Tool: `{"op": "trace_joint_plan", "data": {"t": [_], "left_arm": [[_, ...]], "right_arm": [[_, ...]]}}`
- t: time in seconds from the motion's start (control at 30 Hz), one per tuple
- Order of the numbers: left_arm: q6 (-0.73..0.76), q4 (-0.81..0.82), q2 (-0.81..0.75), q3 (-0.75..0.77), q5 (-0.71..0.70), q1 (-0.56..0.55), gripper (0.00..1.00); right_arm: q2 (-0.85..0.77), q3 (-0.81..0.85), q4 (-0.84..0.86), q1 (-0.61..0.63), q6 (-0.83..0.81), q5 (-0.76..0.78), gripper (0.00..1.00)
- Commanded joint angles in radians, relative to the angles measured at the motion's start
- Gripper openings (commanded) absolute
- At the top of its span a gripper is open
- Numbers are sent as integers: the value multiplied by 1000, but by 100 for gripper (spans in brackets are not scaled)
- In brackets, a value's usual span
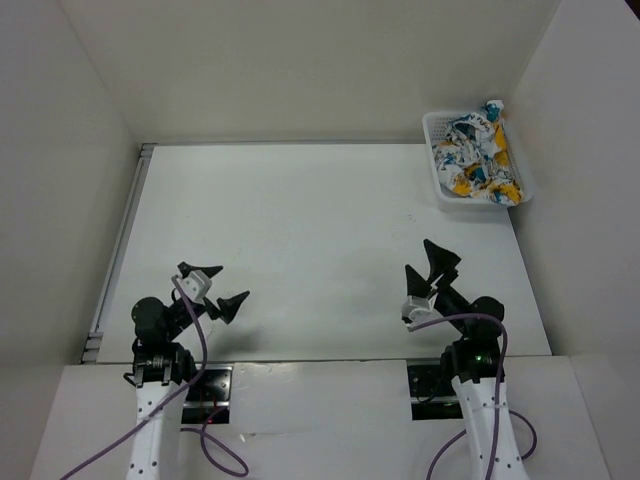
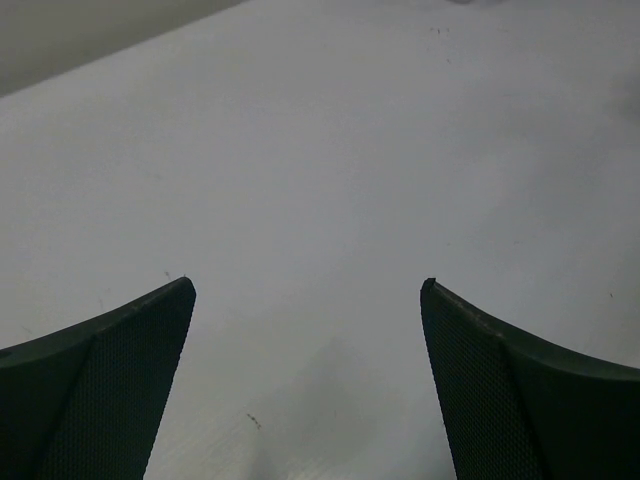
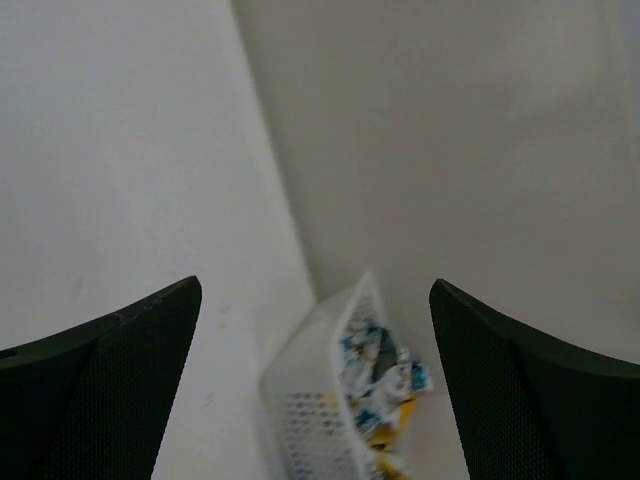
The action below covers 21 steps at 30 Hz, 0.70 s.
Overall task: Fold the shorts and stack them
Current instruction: Grab the shorts from the pile
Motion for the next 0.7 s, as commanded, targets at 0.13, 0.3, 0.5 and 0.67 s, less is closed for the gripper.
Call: {"op": "trace_joint_plan", "data": {"t": [0.13, 0.3, 0.5, 0.67], "left_arm": [[6, 280, 529, 362, -144, -111, 100], [6, 128, 1085, 755, -213, -175, 100], [6, -105, 1341, 972, -347, -304, 100], [6, -58, 1358, 932, -347, -353, 100]], "right_arm": [[541, 503, 275, 24, 213, 296, 99], [1226, 1115, -19, 15, 851, 792, 99], [1534, 1269, -197, -154, 1033, 794, 99], [1655, 1343, -181, -231, 1056, 903, 99]]}}
